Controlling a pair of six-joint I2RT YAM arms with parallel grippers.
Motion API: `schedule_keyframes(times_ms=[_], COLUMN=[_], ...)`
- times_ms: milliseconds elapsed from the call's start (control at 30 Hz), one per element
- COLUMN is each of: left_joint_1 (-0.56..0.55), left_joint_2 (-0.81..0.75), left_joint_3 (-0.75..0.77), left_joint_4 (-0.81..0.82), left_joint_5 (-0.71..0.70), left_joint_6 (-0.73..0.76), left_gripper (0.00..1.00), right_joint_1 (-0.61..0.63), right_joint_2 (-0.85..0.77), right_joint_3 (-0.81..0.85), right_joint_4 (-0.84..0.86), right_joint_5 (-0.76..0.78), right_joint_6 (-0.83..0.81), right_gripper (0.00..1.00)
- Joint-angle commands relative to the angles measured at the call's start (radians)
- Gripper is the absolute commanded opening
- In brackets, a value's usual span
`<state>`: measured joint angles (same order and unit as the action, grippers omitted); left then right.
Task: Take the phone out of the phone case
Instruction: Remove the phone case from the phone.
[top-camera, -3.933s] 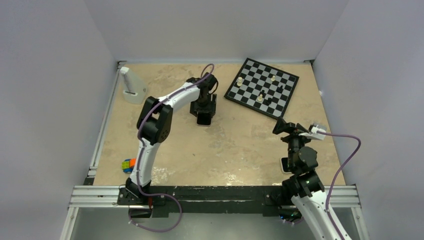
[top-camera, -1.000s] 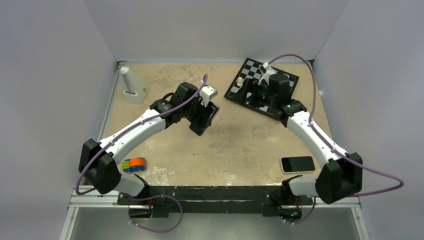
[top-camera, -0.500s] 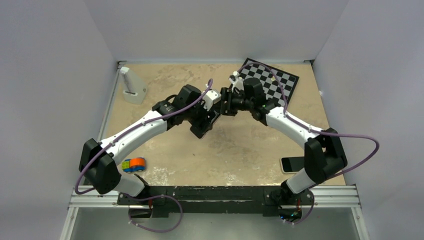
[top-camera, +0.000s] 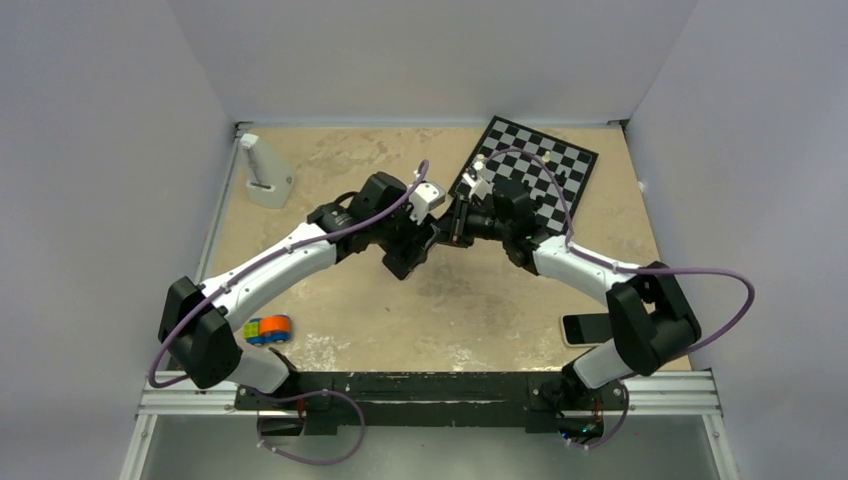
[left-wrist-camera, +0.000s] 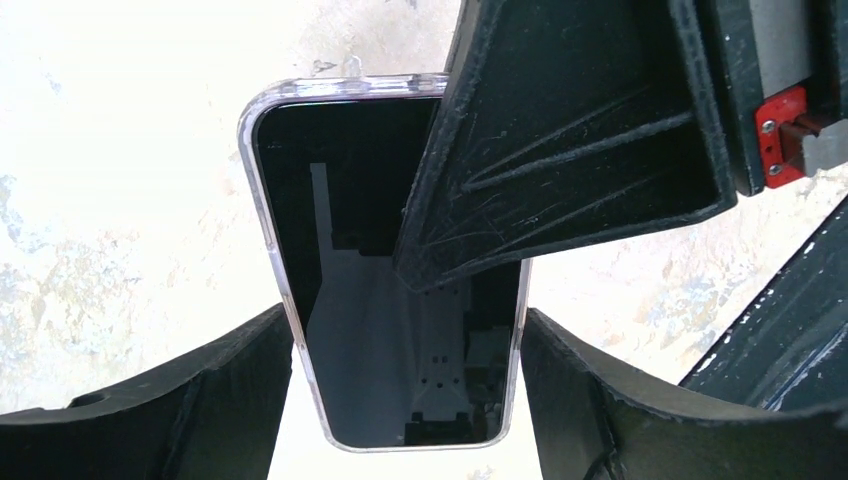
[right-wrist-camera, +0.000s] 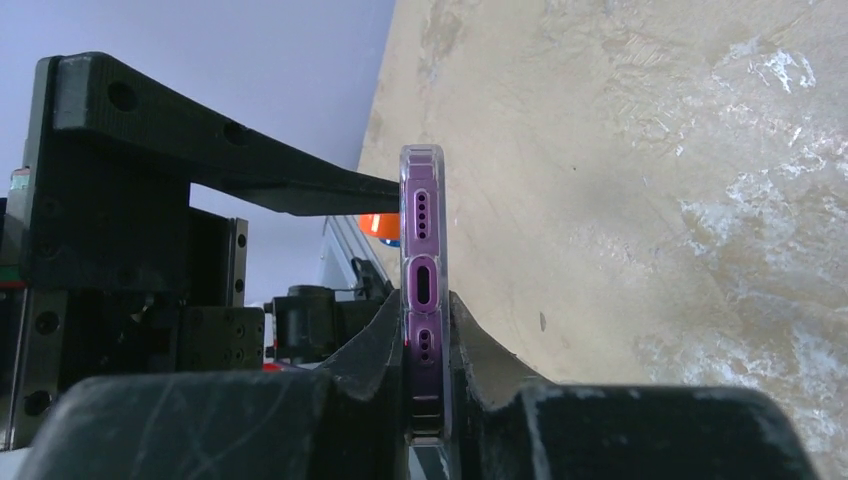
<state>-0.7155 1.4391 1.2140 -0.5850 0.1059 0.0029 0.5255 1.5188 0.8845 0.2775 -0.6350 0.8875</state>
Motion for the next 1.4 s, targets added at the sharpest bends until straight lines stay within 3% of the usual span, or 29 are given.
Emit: schedule_keyframes(times_ms=[0,67,100,300,467,600,733,833,1033,1267,1367], left_joint_1=[0.007,0.006,0.006,0.006,0.033,0.076,0.084,0.084,0.083,0.080,0.080], left_joint_2=[-0.064,-0.096,-0.116,-0.232,-0.361,-0.506,-0.569,-0.554,-0.466,-0.379,-0.355], left_joint_3=[0.048,0.030,0.013,-0.036,-0.151,-0.384,-0.605,-0.712,-0.851,-0.863,-0.846], left_joint_4=[0.090,0.117,0.142,0.178,0.184,0.409,0.731,0.915,1.348,1.547,1.584], left_joint_5=[-0.077,-0.075,-0.076,-0.115,-0.143,-0.023,0.058,0.128,0.211,0.263,0.275], left_joint_6=[-0.122,-0.156,-0.172,-0.331,-0.622,-0.848,-1.007,-1.077,-1.192,-1.232,-1.234], left_gripper=[0.73,0.93,0.95,0.98,0.97,0.96,0.85,0.67,0.56,0.47,0.33], right_joint_1=[-0.001,-0.004,-0.007,-0.037,-0.050,-0.051,-0.051,-0.051,-0.047,-0.040,-0.025], right_joint_2=[-0.092,-0.124,-0.137,-0.207,-0.320,-0.398,-0.458,-0.480,-0.487,-0.422,-0.397], right_joint_3=[-0.077,-0.105,-0.118,-0.225,-0.369,-0.461,-0.514,-0.528,-0.540,-0.577,-0.584], right_joint_4=[0.167,0.204,0.221,0.358,0.521,0.629,0.674,0.700,0.745,0.891,0.938], right_joint_5=[0.084,0.115,0.129,0.148,0.191,0.239,0.285,0.273,0.271,0.249,0.252], right_joint_6=[0.084,0.106,0.117,0.195,0.296,0.363,0.403,0.418,0.441,0.495,0.508], right_gripper=[0.00,0.00,0.00,0.00,0.00,0.00,0.00,0.00,0.00,0.00,0.00])
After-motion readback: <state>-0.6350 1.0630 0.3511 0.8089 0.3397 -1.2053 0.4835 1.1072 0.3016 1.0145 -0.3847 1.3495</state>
